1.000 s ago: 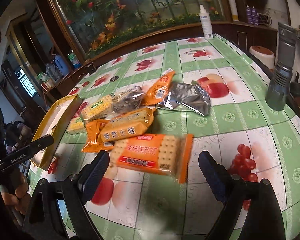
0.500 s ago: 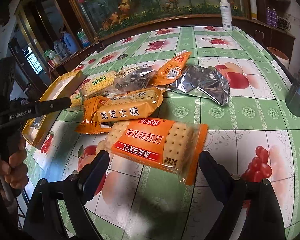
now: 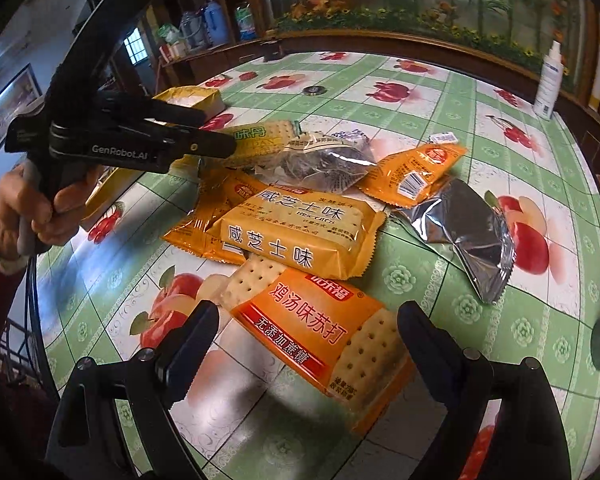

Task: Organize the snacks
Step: 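Move left gripper to yellow WEIDAN pack while right approaches orange cracker pack, then grasp yellow WEIDAN pack with left gripper while right grasps orange cracker pack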

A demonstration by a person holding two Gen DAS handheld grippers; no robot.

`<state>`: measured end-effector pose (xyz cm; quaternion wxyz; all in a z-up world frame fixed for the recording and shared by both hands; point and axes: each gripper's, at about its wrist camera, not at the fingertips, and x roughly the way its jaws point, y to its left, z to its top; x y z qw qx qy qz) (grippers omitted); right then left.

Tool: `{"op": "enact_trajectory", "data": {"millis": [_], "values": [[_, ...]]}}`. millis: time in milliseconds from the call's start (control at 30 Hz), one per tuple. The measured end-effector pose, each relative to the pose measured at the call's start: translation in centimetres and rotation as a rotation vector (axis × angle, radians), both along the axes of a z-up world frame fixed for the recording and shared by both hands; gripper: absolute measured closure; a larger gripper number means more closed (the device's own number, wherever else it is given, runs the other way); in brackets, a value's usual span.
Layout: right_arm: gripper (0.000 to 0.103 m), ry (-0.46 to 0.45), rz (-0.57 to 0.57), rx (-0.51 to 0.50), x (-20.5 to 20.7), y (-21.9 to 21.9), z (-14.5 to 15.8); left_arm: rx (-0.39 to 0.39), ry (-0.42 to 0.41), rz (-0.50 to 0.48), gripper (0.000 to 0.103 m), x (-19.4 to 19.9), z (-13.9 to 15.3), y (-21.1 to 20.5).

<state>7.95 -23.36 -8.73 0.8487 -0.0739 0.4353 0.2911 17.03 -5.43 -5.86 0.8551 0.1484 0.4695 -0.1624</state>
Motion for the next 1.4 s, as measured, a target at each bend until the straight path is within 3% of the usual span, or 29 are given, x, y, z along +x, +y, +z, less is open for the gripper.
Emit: {"op": "enact_trajectory", "data": {"millis": [133, 300, 500, 567, 600, 667, 767, 867, 900, 967, 1033, 1100, 1267, 1400], "values": [[0.010, 0.005, 0.102, -0.058, 0.1, 1.0, 0.1, 0.074, 0.033, -0.098, 0.033, 1.1, -1.0, -1.7], [0.010, -0.006, 0.142, -0.144, 0.6, 1.9, -0.5, 0.156, 0.052, -0.108, 0.033, 2.5, -2.5, -3.0], [0.015, 0.024, 0.137, -0.163, 1.2, 2.1, -1.8, 0.100, 0.104, -0.082, 0.034, 2.8, -3.5, -2.1], [0.021, 0.031, 0.127, -0.173, 0.7, 2.0, -1.9, 0.054, 0.129, -0.075, 0.043, 2.4, -3.5, -1.7], [0.023, 0.033, 0.124, -0.179, 0.3, 1.9, -1.8, 0.032, 0.143, -0.080, 0.053, 2.1, -3.5, -1.6], [0.032, 0.046, 0.112, -0.180, -0.4, 1.8, -1.6, 0.016, 0.156, -0.089, 0.056, 1.0, -3.5, -1.9], [0.033, 0.052, 0.113, -0.197, -1.9, 2.1, -1.6, -0.009, 0.184, -0.135, 0.056, -1.1, -3.6, -2.8], [0.030, 0.053, 0.127, -0.196, -3.1, 2.6, -1.6, 0.006, 0.174, -0.129, 0.055, -1.9, -3.5, -3.5], [0.028, 0.052, 0.120, -0.196, -3.2, 2.7, -1.7, 0.006, 0.175, -0.117, 0.051, -1.8, -3.5, -3.5], [0.012, 0.058, 0.097, -0.193, -3.1, 2.9, -2.0, 0.012, 0.181, -0.072, 0.037, -1.3, -3.7, -3.2], [0.010, 0.059, 0.078, -0.190, -3.1, 2.9, -2.1, 0.000, 0.203, -0.039, 0.026, -1.0, -4.0, -2.6], [0.009, 0.056, 0.050, -0.189, -3.2, 2.7, -2.2, -0.004, 0.196, -0.024, 0.025, -1.3, -4.1, -2.3], [0.001, 0.076, -0.004, -0.180, -3.7, 1.9, -2.4, -0.024, 0.161, -0.036, 0.028, -3.4, -3.9, -2.7], [0.003, 0.060, -0.050, -0.174, -4.3, 1.7, -2.4, -0.046, 0.128, -0.031, 0.050, -4.8, -3.5, -3.2]]}}
